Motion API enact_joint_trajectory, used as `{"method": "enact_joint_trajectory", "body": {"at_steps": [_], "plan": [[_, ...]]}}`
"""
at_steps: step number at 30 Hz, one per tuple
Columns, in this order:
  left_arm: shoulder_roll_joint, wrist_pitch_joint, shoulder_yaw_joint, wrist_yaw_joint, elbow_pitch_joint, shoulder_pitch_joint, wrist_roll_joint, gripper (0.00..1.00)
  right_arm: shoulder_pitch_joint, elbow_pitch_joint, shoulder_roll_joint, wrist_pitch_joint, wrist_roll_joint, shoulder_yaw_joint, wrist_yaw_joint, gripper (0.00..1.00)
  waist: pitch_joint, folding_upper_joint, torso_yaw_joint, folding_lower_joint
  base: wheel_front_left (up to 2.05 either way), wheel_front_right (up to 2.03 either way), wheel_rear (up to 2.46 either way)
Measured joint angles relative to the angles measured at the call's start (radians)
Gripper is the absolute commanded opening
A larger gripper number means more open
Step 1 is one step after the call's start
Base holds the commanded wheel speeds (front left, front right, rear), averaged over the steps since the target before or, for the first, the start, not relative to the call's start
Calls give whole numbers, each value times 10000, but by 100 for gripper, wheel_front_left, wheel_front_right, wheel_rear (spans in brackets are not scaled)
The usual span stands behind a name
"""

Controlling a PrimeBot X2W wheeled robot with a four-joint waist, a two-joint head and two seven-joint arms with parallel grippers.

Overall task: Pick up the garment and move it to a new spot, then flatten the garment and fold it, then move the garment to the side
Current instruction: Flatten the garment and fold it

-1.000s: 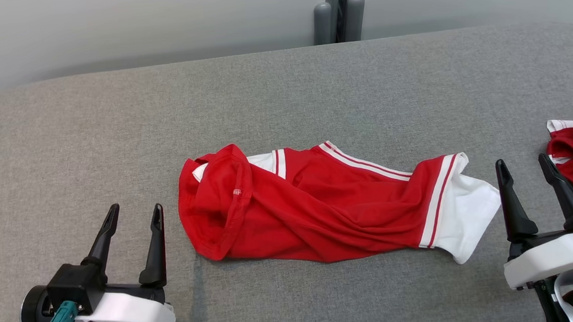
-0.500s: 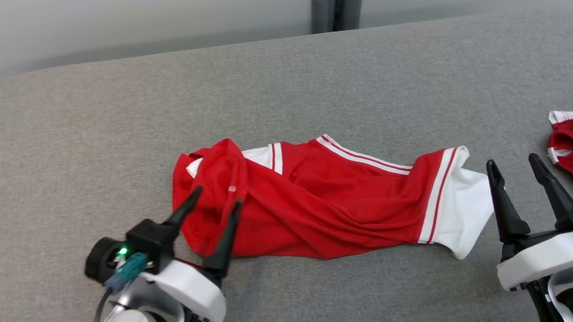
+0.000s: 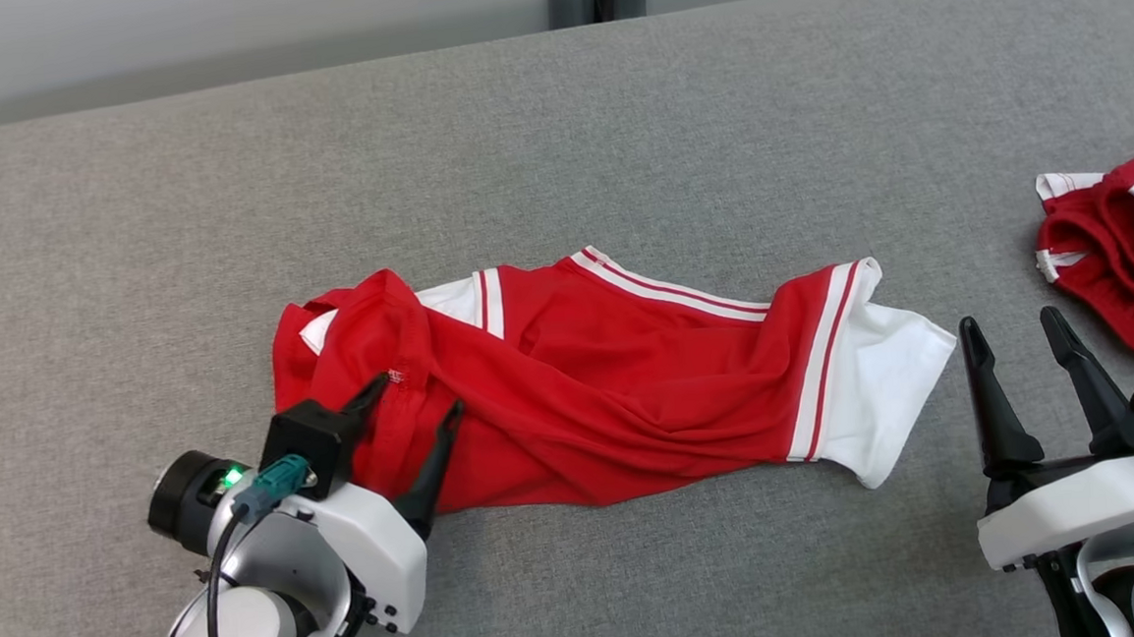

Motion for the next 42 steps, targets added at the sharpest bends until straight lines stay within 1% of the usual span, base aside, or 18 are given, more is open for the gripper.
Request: {"method": "enact_joint_trajectory", "body": {"at_steps": [3,4,6,7,8,16,20,21,25,32,33,34,35,36,39,42], "plan": [[96,134,35,111,63,-13,23,100,-55,52,0,-79,58,0,0,100,87,0,-70,0,0,0,0],[113,188,40,132,69,-14,21,85,-57,81,2,-100,82,-6,0,100,112,0,-83,0,0,0,0],[157,276,15,127,79,-18,21,35,-94,121,0,-132,105,-8,0,100,157,0,-98,0,0,0,0],[153,295,4,136,52,-19,21,15,-118,136,2,-153,128,-2,0,100,176,0,-102,0,0,0,0],[155,307,-4,136,27,-24,21,0,-149,159,2,-167,165,2,0,100,193,0,-105,0,0,0,0],[255,35,144,374,-412,-64,109,0,-261,453,2,-247,105,-238,0,100,268,0,-47,0,0,0,0],[295,-102,219,403,-602,-86,109,0,-541,1212,-13,-136,-102,-410,0,100,365,0,39,0,0,0,0],[295,-102,219,403,-602,-86,109,0,-541,1212,-13,-136,-102,-410,0,100,365,0,39,0,0,0,0],[311,-221,270,445,-763,-212,109,0,-1121,2477,-173,-180,-63,-374,0,100,537,0,164,0,0,0,0],[242,-485,203,397,-922,-294,111,0,-2342,5081,-374,-531,282,-178,2,100,807,0,469,0,0,0,0],[244,-525,190,395,-920,-308,111,0,-2463,5361,-391,-621,366,-121,2,84,824,0,517,0,0,0,0],[226,-600,201,397,-932,-308,105,0,-2588,5609,-422,-698,464,-40,0,42,839,0,561,0,0,0,0],[211,-658,205,395,-953,-308,96,0,-2719,5804,-472,-788,518,25,0,19,851,0,596,0,0,0,0],[201,-690,205,393,-974,-308,90,0,-2822,5963,-523,-892,600,73,0,0,860,0,627,0,0,0,0],[199,-895,290,399,-1133,-307,42,0,-2977,6217,-556,-1162,991,238,2,0,868,0,670,0,0,0,0],[240,-1101,433,447,-1371,-302,2,0,-2987,6203,-610,-1467,1352,330,4,0,828,0,663,0,0,0,0]]}}
